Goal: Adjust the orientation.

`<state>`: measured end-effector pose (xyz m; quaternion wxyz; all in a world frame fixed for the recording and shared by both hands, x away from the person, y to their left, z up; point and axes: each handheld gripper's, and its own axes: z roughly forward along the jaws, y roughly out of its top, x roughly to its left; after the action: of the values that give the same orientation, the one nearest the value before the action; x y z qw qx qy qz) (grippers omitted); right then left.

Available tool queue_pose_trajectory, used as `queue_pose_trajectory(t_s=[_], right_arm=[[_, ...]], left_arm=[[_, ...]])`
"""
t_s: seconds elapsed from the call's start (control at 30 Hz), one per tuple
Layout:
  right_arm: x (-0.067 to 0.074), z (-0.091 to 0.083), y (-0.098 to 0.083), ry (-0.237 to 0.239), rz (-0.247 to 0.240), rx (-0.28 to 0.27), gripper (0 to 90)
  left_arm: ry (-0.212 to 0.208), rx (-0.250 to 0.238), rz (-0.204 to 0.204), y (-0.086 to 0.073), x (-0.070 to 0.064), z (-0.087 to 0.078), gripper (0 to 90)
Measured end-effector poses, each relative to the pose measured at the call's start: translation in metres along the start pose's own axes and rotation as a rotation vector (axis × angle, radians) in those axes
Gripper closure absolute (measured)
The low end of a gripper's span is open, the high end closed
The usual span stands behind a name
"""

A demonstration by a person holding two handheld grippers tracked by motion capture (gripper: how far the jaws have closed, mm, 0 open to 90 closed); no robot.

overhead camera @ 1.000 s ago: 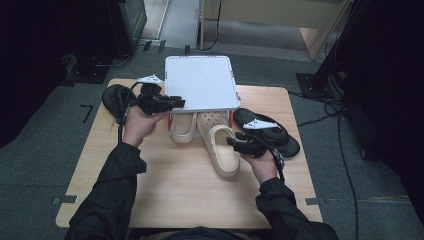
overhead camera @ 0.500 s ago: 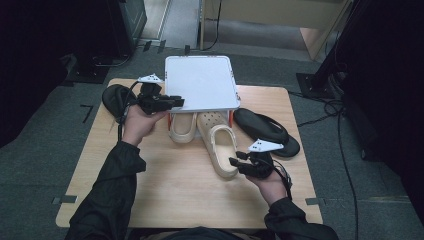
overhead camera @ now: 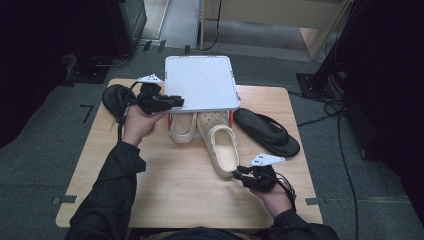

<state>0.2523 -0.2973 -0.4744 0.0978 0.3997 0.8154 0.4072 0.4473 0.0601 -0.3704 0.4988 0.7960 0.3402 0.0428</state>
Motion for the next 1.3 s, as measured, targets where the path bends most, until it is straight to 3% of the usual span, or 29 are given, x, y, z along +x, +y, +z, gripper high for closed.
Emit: queue_pose_trajectory(t_s=[0.13,0.43,0.63,0.83,1.1,1.3], right_arm=[[0.003,0.006,-0.001,0.007,-0.015,0.035,67.8],[0.006,0.009,0.002,0.009,-0.022,0.014,67.0],[0.010,0.012,0.004,0.034,-0.022,0.002,68.2],[0.009,0.011,-0.002,0.018,-0.050,0.048,70.7],[-0.001,0.011,-0.005,-0.013,-0.012,0.102,66.6],[0.002,0.014,-0.005,-0.009,-0.006,0.091,66.0]], left_arm=[[0.000,-0.002,-0.001,0.000,0.000,0.000,74.4],[-0.017,-0.004,-0.009,-0.001,-0.002,0.002,76.0],[-0.012,-0.004,-0.006,-0.001,-0.002,0.002,76.8],[-0.013,-0.004,-0.009,-0.001,-0.002,0.001,77.1],[-0.006,-0.005,-0.003,-0.002,-0.002,0.000,77.1],[-0.006,-0.008,0.000,-0.002,-0.002,0.001,77.6]])
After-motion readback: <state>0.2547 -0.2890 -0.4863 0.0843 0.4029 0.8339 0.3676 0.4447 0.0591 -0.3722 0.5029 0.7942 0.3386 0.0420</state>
